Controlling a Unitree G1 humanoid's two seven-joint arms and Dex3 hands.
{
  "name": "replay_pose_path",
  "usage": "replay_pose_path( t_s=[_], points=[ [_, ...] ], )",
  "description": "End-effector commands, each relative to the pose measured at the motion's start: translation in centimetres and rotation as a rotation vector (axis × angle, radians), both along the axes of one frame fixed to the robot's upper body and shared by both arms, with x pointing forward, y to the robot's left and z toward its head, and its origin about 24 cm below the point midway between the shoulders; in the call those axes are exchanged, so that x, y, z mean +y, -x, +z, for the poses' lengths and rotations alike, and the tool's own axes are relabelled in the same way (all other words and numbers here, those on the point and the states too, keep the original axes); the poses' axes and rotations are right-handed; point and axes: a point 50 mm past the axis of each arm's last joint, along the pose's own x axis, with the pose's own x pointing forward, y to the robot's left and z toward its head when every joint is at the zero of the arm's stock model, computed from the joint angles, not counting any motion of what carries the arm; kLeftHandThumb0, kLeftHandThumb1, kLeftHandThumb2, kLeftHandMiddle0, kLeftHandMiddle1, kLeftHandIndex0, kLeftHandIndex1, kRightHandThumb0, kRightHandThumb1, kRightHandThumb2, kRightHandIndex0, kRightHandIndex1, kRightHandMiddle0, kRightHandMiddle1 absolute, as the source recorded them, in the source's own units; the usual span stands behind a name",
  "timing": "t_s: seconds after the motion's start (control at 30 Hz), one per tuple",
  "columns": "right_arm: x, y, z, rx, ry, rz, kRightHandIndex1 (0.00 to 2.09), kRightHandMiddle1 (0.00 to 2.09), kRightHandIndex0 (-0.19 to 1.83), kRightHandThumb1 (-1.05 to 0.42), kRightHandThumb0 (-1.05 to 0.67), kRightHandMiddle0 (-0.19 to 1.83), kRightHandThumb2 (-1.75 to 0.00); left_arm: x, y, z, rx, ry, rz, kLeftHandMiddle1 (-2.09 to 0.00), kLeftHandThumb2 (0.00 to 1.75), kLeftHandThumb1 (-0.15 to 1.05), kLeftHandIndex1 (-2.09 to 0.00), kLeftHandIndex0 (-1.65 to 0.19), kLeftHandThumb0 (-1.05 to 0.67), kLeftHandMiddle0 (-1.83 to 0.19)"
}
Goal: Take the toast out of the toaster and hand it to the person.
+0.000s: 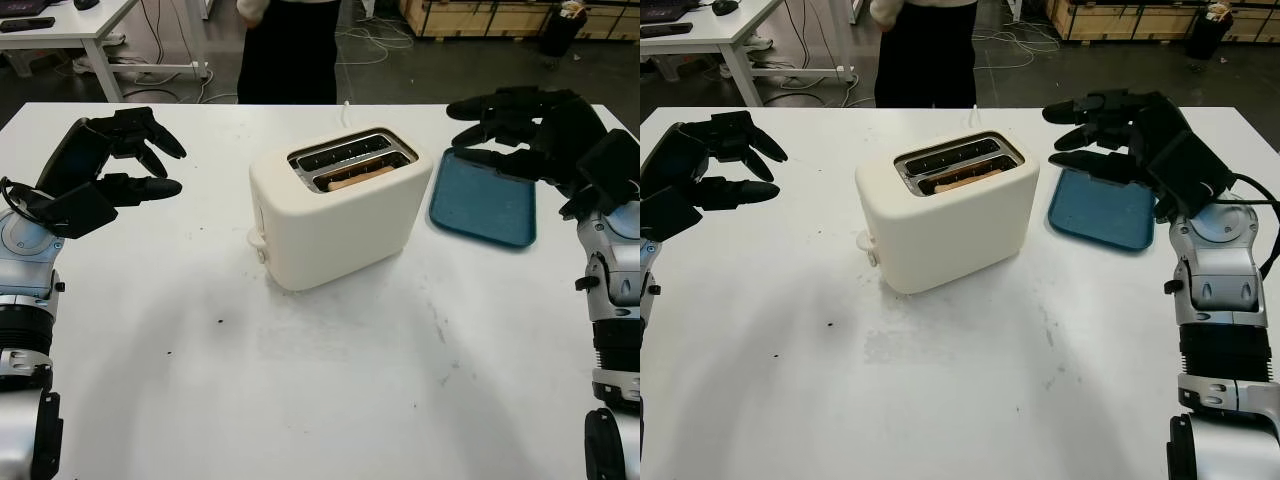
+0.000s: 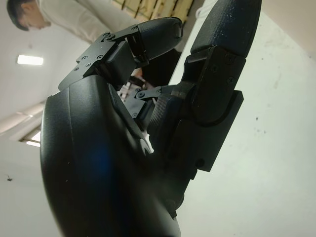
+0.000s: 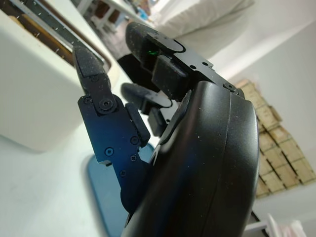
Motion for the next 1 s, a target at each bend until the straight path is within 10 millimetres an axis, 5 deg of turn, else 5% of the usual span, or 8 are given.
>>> replay_pose_path(
  t_s=[0.0, 0.97],
  points=[
    [-0.05, 0.06, 0.27, -0.012, -0.014, 0.008, 0.88, 0.00, 0.25, -0.71, -0.26, 0.68, 0.00, 0.17, 0.08, 0.04, -0.008, 0.016, 0.008, -1.26, 0.00, 0.90, -1.14, -0.61, -1.05, -0.75],
    [-0.12, 0.30, -0.05, 0.028, 0.003, 0.009, 0.83, 0.00, 0.14, -0.73, -0.33, 0.57, 0.00, -0.05, 0.02, -0.35, -0.010, 0.034, 0.004, -1.26, 0.00, 0.89, -1.14, -0.60, -1.05, -0.73]
  ],
)
